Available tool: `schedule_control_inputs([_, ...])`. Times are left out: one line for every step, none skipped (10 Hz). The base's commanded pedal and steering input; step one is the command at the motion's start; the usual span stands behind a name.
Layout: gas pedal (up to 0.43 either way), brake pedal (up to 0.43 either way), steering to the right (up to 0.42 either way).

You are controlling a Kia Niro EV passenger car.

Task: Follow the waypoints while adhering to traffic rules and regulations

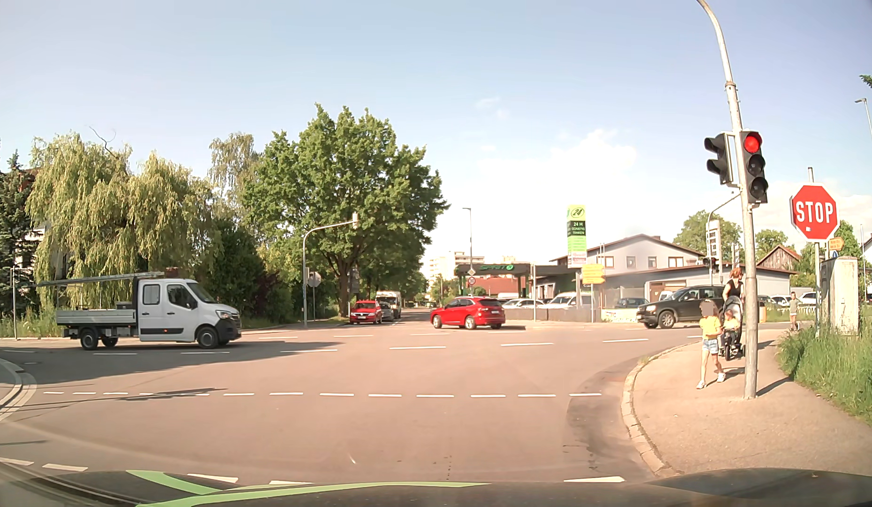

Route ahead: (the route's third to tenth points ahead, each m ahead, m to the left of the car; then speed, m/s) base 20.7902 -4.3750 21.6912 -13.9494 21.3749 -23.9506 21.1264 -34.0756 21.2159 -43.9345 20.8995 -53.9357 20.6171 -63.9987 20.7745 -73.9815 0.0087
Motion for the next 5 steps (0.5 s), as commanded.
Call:
schedule_control_inputs([0.000,0.366,0.047])
schedule_control_inputs([0.000,0.366,0.047])
schedule_control_inputs([0.000,0.366,0.047])
schedule_control_inputs([0.000,0.366,0.047])
schedule_control_inputs([0.000,0.366,0.047])
